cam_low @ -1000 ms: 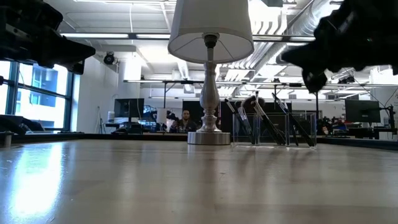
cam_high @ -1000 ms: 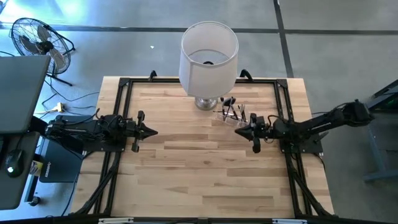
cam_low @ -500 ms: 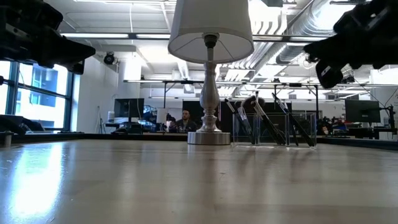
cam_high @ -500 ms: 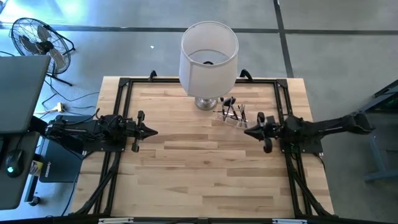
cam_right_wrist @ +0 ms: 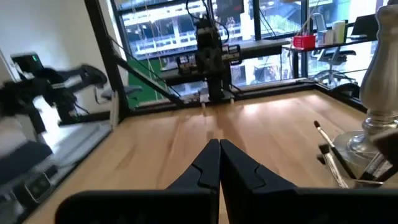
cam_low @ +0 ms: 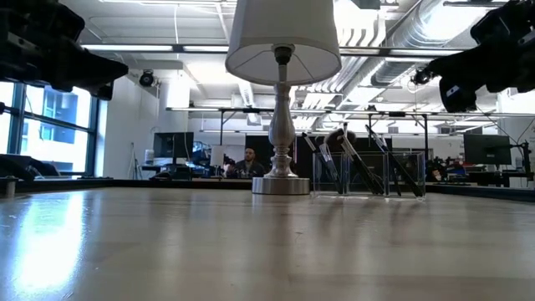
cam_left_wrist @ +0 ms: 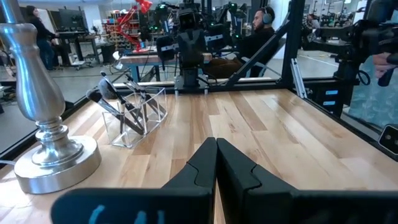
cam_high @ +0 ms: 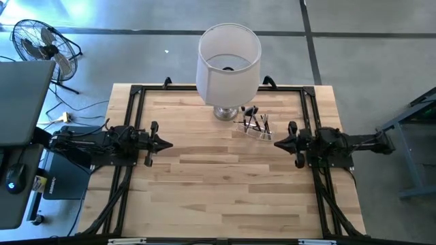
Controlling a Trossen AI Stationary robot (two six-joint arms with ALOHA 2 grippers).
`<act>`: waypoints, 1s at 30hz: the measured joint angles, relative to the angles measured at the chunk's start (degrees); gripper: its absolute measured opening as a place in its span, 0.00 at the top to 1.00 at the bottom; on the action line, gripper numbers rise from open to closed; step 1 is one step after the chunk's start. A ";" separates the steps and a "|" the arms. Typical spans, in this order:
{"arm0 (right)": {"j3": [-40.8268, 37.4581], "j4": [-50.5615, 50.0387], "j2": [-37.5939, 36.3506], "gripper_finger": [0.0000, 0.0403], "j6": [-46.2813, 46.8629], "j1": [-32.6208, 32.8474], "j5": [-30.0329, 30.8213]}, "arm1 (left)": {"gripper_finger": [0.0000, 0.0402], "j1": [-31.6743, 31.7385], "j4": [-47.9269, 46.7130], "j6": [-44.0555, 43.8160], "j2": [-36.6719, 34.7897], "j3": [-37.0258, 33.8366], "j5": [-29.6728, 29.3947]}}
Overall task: Put items in baskets/containers
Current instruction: Return to home position
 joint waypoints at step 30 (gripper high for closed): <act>-0.09 0.95 -0.24 1.00 -3.79 0.02 2.26 | 1.00 0.00 -0.10 0.02 0.15 0.00 0.09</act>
